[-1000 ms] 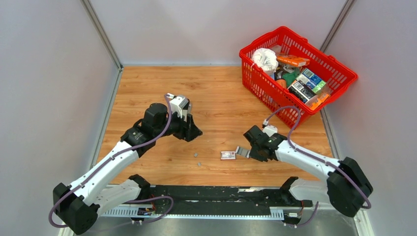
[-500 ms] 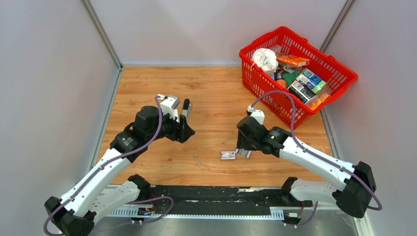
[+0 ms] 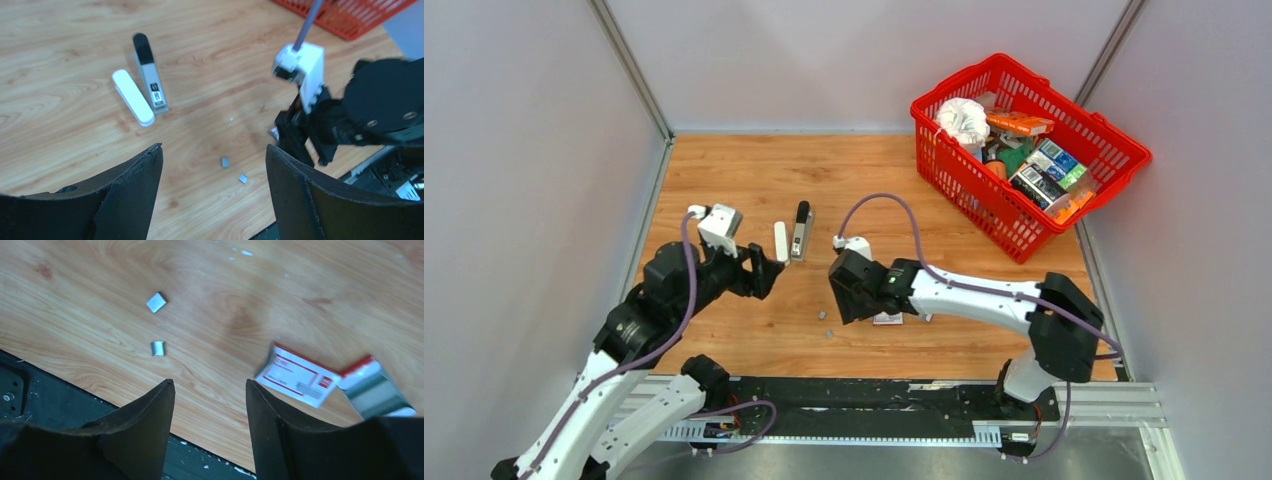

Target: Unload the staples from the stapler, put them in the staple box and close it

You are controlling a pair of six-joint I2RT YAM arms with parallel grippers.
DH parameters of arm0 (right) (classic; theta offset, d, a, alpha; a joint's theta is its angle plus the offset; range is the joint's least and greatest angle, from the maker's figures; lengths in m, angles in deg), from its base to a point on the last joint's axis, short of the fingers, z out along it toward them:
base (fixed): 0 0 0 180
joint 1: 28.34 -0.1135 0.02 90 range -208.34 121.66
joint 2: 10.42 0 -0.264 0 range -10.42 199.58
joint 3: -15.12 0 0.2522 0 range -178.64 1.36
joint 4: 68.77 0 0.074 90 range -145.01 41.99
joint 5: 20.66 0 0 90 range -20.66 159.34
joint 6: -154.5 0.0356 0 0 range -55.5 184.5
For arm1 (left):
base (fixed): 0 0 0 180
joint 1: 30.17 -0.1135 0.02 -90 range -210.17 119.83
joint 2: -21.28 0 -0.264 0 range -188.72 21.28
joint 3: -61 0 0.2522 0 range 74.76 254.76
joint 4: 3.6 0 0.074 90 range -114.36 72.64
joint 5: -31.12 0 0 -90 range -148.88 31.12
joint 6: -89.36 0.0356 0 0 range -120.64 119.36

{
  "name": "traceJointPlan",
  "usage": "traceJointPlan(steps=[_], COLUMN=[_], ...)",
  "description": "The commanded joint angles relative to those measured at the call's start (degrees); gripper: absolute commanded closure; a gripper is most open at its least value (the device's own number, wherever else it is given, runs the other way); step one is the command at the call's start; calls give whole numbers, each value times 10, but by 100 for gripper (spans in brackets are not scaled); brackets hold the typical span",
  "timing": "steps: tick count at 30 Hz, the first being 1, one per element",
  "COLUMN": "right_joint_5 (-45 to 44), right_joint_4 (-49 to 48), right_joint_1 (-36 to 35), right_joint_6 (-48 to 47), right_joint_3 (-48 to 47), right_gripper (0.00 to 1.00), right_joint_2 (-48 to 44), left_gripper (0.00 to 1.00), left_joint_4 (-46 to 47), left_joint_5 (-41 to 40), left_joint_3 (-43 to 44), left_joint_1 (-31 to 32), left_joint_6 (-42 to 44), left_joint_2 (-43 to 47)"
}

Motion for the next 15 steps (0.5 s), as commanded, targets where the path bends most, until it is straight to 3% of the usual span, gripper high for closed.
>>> traceJointPlan(steps=[1, 15], right_joint_5=[18, 40], right_joint_4=[-33, -30], right_joint_1=[-28, -65], right_joint_6=[-24, -11], right_joint_3=[-56, -138], right_gripper=[42, 41], right_joint_2=[65, 180], left_gripper=[18, 18], left_joint_4=[5, 4], left_joint_5=[-67, -83], left_joint_3=[-16, -50], left_joint_1=[2, 2], left_joint_6=[17, 30], left_joint_2=[61, 114])
